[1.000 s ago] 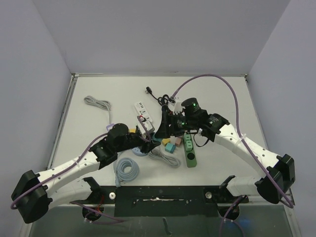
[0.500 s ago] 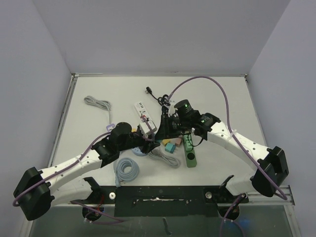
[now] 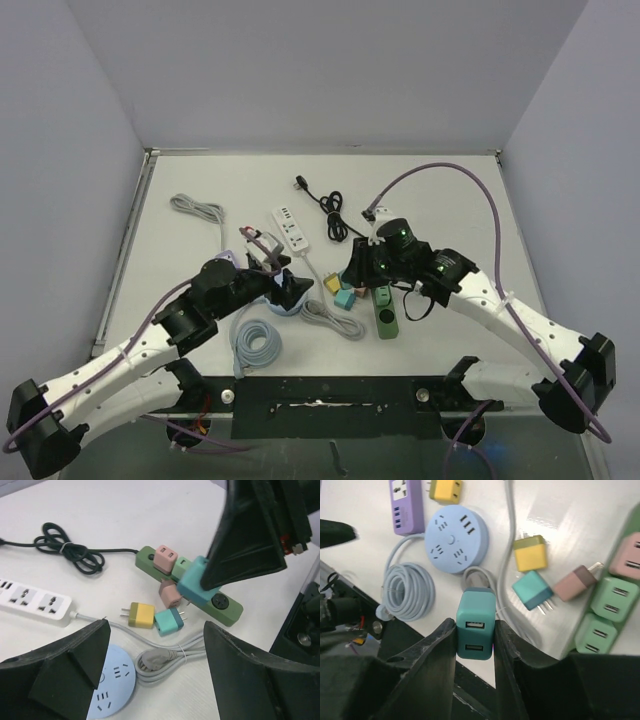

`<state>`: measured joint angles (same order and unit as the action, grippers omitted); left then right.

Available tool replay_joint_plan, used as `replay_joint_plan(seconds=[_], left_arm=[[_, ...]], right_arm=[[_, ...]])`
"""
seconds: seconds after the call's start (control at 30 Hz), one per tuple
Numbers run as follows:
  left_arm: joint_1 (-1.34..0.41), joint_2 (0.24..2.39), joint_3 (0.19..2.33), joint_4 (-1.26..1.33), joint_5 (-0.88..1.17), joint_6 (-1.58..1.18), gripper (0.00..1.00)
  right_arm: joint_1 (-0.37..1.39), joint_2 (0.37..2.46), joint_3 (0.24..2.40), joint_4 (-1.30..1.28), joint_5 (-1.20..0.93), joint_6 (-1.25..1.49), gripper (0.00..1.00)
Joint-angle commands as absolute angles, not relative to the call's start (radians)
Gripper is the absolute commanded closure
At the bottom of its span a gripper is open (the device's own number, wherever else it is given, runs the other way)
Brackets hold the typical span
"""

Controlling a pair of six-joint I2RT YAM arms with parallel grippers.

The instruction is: Insert the plug

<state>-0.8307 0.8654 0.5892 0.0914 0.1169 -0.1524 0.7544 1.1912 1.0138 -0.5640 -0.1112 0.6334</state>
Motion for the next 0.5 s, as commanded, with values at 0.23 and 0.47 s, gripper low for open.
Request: replay_joint_plan(seconds=[0.23, 0.47], left_arm=[[-0.833, 0.600, 0.778, -0.516, -0.413, -0.610, 0.24], [-0.833, 0.446, 0.691, -0.548, -0.385, -0.583, 0.24]], right_arm=[[0.762, 0.922, 0.853, -0.793, 0.204, 0.685, 0.93], [0.762, 0.851, 0.731, -0.765, 0.176, 0.725, 0.96]])
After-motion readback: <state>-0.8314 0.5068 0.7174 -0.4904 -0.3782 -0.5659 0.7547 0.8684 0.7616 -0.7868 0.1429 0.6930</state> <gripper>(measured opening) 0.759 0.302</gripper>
